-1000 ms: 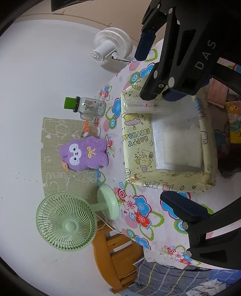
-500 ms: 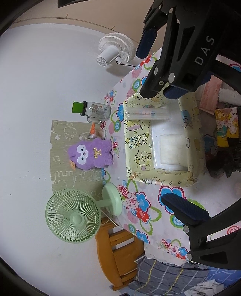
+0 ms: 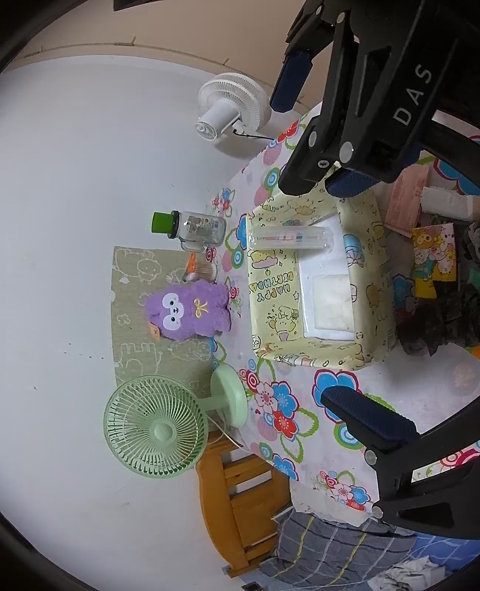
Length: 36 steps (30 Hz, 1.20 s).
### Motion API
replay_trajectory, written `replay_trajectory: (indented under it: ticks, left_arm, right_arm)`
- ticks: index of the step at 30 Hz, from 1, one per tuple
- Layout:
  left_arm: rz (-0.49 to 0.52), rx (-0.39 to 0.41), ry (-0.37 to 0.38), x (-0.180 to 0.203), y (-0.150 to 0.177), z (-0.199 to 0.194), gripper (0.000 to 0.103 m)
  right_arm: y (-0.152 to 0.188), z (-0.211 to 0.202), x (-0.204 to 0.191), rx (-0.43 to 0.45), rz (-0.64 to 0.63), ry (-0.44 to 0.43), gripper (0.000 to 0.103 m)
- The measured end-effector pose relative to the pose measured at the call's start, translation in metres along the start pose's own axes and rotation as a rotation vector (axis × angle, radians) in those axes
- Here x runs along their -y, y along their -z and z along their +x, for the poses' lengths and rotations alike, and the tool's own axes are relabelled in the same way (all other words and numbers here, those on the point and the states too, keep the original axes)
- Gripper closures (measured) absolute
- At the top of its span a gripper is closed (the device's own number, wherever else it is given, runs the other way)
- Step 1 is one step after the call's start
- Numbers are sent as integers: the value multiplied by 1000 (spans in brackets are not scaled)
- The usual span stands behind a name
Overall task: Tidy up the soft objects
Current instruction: 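Withdraw both tools up and away from the fabric box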
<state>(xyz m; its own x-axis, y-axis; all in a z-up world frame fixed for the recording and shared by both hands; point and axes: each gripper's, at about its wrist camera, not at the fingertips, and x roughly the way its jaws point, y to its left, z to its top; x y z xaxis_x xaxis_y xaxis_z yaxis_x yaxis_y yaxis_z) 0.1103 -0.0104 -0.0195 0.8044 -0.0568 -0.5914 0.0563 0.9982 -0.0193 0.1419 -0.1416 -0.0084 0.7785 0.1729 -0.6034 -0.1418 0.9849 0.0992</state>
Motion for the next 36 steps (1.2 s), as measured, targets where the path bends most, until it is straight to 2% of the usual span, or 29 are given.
replay_trajectory:
  ticks: [18,36]
  left_arm:
    - [-4,31,-6,4,19,-28,0]
    - [-15,18,7,6,52,-27,0]
  right_arm:
    - [18,-33,-1,54,-11,4,9]
    - [54,-39,-2,78,-23,-19,9]
